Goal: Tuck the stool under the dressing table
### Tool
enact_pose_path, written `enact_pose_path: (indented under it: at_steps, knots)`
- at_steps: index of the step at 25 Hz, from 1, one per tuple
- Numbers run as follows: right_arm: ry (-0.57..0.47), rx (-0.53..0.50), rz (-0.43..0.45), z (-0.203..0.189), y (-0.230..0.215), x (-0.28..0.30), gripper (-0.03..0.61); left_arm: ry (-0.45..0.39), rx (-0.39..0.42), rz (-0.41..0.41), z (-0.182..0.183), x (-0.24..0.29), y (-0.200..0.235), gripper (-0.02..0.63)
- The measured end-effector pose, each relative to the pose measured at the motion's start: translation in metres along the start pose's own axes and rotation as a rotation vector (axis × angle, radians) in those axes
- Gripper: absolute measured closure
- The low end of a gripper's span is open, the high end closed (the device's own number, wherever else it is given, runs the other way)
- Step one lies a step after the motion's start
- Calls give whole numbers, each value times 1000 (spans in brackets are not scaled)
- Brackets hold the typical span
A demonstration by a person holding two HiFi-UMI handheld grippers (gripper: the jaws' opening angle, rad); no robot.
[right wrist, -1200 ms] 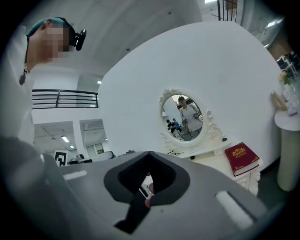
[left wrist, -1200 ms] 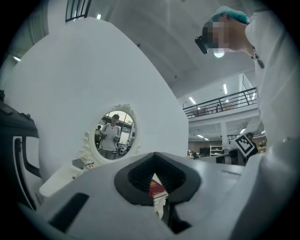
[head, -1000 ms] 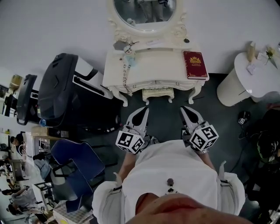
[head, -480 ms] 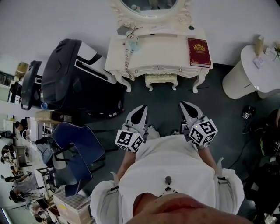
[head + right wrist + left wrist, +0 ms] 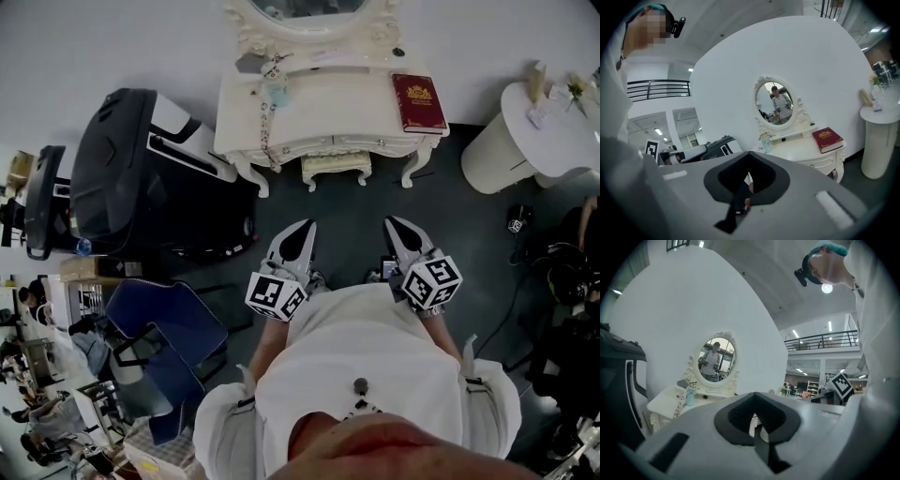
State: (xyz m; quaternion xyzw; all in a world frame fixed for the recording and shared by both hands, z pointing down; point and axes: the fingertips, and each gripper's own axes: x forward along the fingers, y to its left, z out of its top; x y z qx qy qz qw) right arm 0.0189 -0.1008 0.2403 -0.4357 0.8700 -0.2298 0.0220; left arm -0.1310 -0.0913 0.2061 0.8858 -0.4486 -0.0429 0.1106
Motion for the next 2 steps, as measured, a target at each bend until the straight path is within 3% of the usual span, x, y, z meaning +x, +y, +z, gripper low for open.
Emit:
enact_pose_path:
  at_steps: [2]
  knots:
    - [-12,-1,2,-5,19,20,572,-2,-16,8,0,-13,27,606]
